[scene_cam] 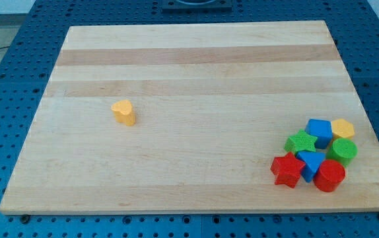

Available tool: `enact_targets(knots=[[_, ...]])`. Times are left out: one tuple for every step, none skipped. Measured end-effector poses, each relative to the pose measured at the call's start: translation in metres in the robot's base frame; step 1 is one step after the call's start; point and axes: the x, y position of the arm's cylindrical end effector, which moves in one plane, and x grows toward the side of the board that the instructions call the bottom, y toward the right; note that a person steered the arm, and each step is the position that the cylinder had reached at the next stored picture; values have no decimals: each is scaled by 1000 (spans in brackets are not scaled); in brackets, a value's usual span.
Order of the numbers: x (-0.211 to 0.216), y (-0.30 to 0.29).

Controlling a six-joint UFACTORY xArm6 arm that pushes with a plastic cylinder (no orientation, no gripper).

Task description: Push the red circle into the red star

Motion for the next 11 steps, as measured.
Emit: enact_targets(knots=[[44, -14], [46, -55], [45, -84], [45, -112], [45, -119], [45, -111], [55, -88], [81, -104], [82, -128], [81, -162], [76, -203]])
